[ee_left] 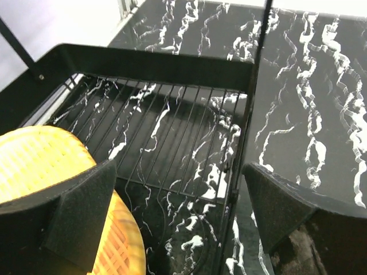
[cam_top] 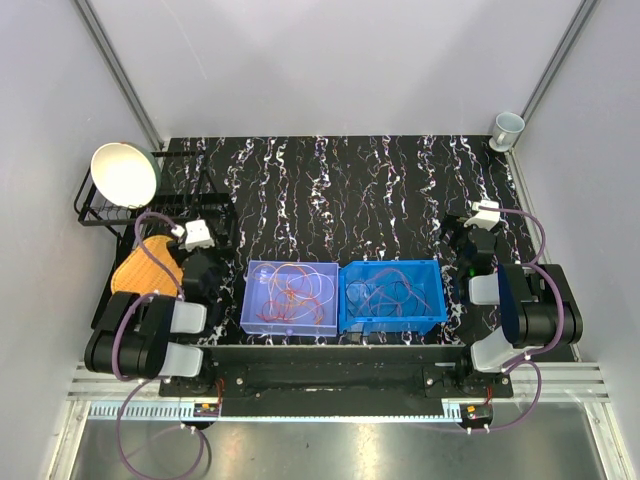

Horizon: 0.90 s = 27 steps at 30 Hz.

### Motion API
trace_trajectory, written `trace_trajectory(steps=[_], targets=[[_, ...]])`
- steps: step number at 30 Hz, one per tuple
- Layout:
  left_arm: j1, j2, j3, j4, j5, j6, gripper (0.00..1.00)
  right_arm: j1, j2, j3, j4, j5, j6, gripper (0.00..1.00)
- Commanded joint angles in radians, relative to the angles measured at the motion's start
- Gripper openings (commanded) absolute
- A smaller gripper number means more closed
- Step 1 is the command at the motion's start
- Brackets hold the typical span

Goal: Untangle the cables

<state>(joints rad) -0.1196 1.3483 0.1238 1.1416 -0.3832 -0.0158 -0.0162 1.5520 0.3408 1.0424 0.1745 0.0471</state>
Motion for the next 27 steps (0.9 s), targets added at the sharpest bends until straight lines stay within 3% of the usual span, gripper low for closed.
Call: trace_trajectory(steps=[1, 27], targets=[[0.011, 0.017, 0.068, 0.026, 0.101, 0.039, 0.99, -0.005, 0.003, 0.014, 0.050, 0.026, 0.004, 1.00], [0.028, 0.026, 0.085, 0.017, 0.116, 0.027, 0.99, -0.005, 0.005, 0.018, 0.042, 0.022, 0.004, 0.99]])
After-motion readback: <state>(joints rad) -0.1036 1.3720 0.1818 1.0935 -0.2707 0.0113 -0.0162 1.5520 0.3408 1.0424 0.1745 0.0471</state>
